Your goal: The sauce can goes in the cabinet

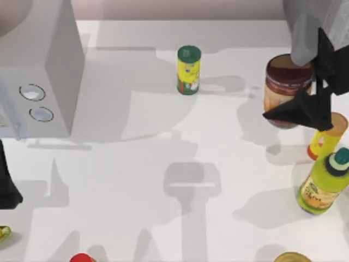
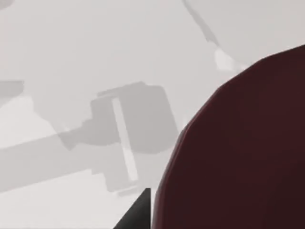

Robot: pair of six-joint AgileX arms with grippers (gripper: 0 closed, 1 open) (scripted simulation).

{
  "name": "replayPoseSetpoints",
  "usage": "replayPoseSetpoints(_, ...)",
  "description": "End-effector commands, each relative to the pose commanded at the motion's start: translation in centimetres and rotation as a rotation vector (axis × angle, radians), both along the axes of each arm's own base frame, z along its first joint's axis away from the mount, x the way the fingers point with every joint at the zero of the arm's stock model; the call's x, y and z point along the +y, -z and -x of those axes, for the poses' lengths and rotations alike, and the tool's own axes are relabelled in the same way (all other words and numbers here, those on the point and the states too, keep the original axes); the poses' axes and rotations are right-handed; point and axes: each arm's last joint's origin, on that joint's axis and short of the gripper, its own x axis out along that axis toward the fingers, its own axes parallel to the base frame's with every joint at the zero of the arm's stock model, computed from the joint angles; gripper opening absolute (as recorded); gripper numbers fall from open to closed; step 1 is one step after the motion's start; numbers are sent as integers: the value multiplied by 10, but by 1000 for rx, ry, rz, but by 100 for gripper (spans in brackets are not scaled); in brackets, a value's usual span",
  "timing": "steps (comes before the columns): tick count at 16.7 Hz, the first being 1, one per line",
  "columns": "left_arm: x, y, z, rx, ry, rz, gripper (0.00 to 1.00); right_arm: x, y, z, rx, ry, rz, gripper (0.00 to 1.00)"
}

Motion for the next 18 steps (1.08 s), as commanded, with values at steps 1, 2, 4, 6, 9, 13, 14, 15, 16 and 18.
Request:
replayPoseSetpoints(1, 0, 0, 0, 0, 0, 0, 100, -8, -3, 13, -7, 59, 23, 0)
replayPoseSetpoints(2, 0, 0, 0, 0, 0, 0, 100, -15, -6, 28, -22, 124, 44, 0)
replayPoseSetpoints(4, 0, 0, 0, 0, 0, 0, 100, -30, -15, 59, -85, 267, 74, 0)
replayPoseSetpoints(6, 0, 0, 0, 0, 0, 0, 100, -45, -23, 96, -186, 428, 76, 0)
replayPoseSetpoints(9, 0, 0, 0, 0, 0, 0, 100, -62, -22, 157, -370, 685, 16, 0)
replayPoseSetpoints(13, 0, 0, 0, 0, 0, 0, 100, -75, 15, 210, -554, 989, -149, 0)
replayPoseSetpoints(14, 0, 0, 0, 0, 0, 0, 100, -77, 27, 216, -583, 1050, -196, 0)
replayPoseSetpoints(15, 0, 0, 0, 0, 0, 0, 100, -79, 38, 221, -607, 1105, -242, 0)
replayPoseSetpoints(16, 0, 0, 0, 0, 0, 0, 100, -80, 48, 224, -627, 1152, -287, 0)
replayPoseSetpoints(18, 0, 0, 0, 0, 0, 0, 100, -82, 64, 227, -654, 1222, -361, 0)
